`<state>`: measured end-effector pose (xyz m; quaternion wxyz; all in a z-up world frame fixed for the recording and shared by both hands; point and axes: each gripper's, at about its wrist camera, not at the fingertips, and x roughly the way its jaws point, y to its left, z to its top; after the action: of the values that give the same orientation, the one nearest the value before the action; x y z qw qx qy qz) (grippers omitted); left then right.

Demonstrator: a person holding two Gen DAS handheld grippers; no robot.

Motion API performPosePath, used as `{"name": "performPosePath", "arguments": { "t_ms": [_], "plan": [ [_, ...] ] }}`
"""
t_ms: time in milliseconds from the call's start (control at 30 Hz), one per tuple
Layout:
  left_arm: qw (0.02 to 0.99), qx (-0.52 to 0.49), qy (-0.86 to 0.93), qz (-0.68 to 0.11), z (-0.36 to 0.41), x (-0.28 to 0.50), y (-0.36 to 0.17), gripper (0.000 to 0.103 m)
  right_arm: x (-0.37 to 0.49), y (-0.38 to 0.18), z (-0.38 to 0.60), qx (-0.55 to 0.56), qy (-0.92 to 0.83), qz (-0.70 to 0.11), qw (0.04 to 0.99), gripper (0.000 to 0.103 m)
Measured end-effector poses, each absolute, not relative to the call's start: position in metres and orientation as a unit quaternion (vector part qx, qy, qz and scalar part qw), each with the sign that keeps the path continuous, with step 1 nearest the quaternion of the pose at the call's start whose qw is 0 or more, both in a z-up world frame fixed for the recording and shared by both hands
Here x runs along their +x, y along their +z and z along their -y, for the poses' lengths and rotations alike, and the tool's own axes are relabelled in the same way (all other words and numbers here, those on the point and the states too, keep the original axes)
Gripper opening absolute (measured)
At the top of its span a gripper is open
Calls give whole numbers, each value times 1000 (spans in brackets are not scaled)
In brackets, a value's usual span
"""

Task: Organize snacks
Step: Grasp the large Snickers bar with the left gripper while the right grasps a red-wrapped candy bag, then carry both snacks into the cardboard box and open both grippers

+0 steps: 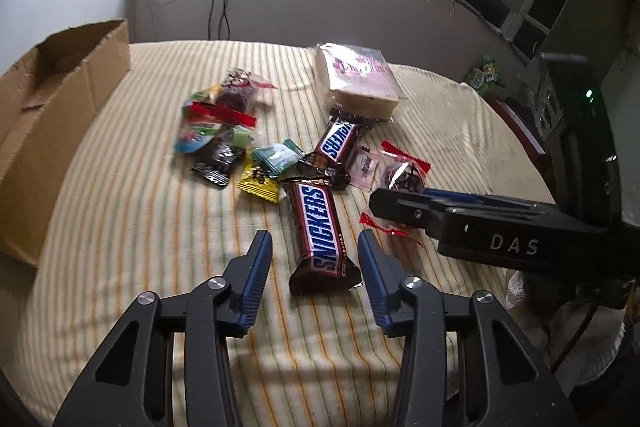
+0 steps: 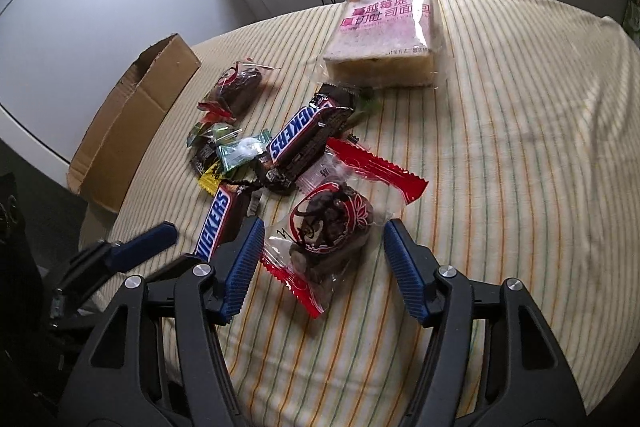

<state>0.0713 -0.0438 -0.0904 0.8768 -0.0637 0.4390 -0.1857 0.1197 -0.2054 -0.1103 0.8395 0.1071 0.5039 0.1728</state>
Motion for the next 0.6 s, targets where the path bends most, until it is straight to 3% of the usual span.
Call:
{"name": "performPosePath", "arguments": {
  "t_ms": [267, 467, 600],
  "plan": [
    [871, -52, -190, -451, 55, 85, -105, 42, 130, -112, 214, 129, 180, -515, 828, 59],
    [876, -39, -178, -447, 55, 87, -105, 27, 140, -112, 212, 125, 182, -522, 824, 63],
    [878, -40, -178, -443, 54, 87, -106, 27, 143, -113, 204, 101, 181, -521, 828, 63]
  ]
}}
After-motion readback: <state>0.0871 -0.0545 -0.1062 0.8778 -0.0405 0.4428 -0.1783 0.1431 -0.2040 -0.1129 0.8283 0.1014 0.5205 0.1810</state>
